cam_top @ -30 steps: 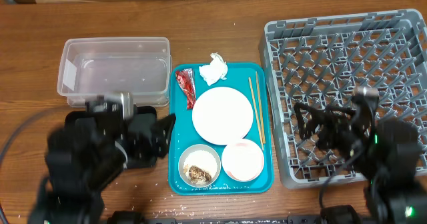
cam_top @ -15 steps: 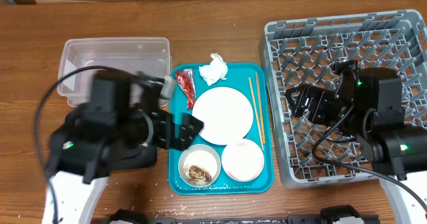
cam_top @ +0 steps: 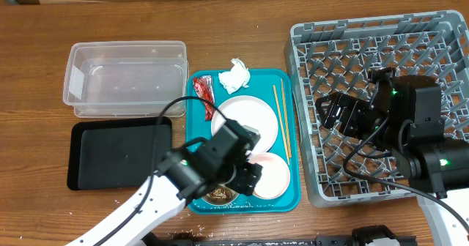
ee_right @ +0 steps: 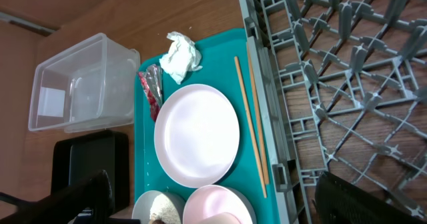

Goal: Sort waste into correct bins and load items into the dishwasher
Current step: 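Grasp the white cup on the teal tray with the left gripper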

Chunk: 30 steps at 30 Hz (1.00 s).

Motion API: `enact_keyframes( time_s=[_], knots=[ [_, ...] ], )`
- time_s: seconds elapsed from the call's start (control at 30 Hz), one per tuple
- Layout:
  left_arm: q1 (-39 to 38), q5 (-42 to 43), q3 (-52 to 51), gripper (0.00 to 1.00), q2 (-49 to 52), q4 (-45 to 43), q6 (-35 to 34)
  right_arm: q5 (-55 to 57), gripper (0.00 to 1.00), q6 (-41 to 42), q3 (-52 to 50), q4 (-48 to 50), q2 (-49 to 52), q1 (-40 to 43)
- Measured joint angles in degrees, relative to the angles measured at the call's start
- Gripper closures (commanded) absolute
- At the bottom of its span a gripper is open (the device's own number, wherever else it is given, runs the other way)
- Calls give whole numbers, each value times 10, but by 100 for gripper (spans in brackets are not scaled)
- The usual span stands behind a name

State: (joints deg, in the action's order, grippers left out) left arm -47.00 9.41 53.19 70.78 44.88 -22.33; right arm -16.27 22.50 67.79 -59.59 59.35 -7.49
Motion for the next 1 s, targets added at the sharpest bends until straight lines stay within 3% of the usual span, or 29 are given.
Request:
enact_keyframes(
  time_s=[0.23,0.4,0.57,0.83,1.0],
  knots=[
    [-39,-43,0,50,107,-30,-12,0,0,0,0,-1,0,0],
    [-39,-43,0,95,156,-40,-15,0,0,0,0,-3,0,0],
    [-39,-45,22,96,156,-14,-15,0,0,0,0,-5,0,0],
    [-19,-46,146,96,152,95,-15,0,0,0,0,-13,0,0],
    [105,43,180,96,108,91,-3,-7,3,-1,0,-11,0,0]
  ],
)
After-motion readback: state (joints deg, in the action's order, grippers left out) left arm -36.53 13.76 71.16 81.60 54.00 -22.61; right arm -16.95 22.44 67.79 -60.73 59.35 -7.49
